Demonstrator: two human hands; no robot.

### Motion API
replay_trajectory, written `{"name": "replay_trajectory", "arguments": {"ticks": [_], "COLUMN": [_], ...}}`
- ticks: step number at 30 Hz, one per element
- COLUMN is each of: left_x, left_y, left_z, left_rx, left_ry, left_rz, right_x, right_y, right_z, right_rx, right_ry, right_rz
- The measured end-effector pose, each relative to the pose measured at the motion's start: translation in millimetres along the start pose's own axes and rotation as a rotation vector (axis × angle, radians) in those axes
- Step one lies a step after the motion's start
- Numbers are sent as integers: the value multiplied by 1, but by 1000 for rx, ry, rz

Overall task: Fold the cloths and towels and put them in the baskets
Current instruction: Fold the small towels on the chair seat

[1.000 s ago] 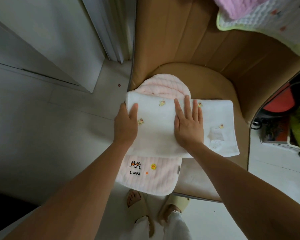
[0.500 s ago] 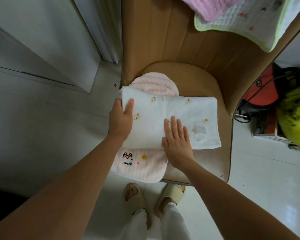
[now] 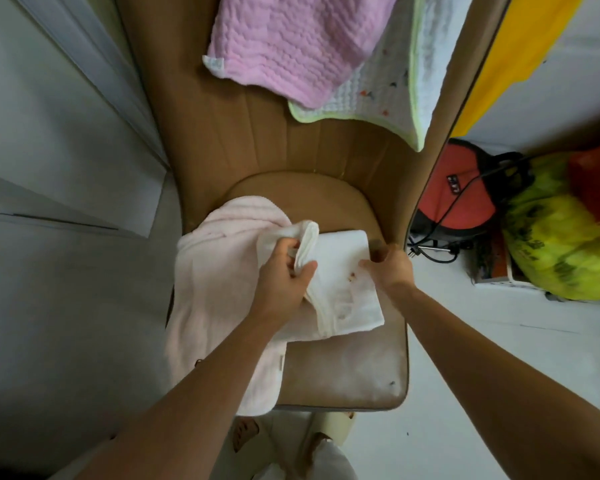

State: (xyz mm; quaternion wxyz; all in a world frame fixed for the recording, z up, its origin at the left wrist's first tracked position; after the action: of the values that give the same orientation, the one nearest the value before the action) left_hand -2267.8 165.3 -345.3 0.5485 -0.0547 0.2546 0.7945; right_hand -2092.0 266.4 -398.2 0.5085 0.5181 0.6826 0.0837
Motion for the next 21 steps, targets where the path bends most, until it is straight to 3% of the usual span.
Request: {"name": "replay_trajectory", "arguments": {"ticks": [2, 6, 10, 15, 21], "left_x": [7, 18, 16, 11, 6], "left_y": [-20, -45, -58, -64, -64], "left_z": [-1, -4, -1, 3, 1], "left_rx": [71, 185, 229, 212, 212], "left_ry": [-4, -28, -46, -43, -33], "left_rz": [10, 47, 53, 21, 26], "right_x": [4, 9, 15, 13, 8], "right_y": [0, -7, -4, -1, 11], "right_z": [-1, 5, 8, 11, 1], "right_rx": [67, 343, 414, 911, 798], "right_ry": [13, -21, -41, -292, -102], "right_rz": [-22, -254, -405, -588, -603]}}
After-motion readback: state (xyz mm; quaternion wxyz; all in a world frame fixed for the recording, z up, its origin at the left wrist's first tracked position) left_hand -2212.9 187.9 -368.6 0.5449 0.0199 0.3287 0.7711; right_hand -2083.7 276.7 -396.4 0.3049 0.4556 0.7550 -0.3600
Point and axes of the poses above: each hand's wrist, its own x-axis towards the middle knuckle, its own y-axis out of the back of the hand, z = x × y, the point moved 3 cm from there along x, towards the middle knuckle, and after that the axes turned 2 degrees about -x, right-handed, at the moved point
